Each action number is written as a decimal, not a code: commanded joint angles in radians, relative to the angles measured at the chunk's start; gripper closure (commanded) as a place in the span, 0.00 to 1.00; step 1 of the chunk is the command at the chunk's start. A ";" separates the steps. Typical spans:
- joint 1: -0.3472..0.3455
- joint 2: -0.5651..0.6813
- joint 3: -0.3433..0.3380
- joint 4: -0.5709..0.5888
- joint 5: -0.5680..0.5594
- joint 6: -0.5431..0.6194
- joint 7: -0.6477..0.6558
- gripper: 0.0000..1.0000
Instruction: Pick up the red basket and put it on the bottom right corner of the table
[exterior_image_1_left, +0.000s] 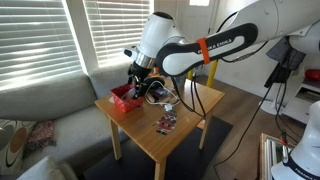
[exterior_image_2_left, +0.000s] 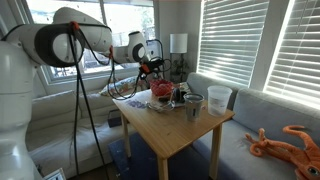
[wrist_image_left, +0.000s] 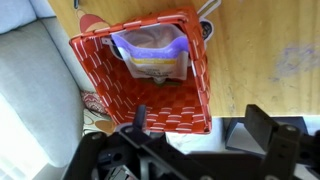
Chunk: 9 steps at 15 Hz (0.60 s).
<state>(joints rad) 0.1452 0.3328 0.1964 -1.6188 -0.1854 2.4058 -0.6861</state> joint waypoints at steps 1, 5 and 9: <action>-0.010 0.045 0.008 0.030 0.003 0.037 -0.061 0.00; -0.016 0.069 0.013 0.033 0.017 0.036 -0.094 0.00; -0.018 0.081 0.015 0.034 0.022 0.020 -0.112 0.41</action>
<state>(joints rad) 0.1376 0.3912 0.1964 -1.6166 -0.1816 2.4379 -0.7606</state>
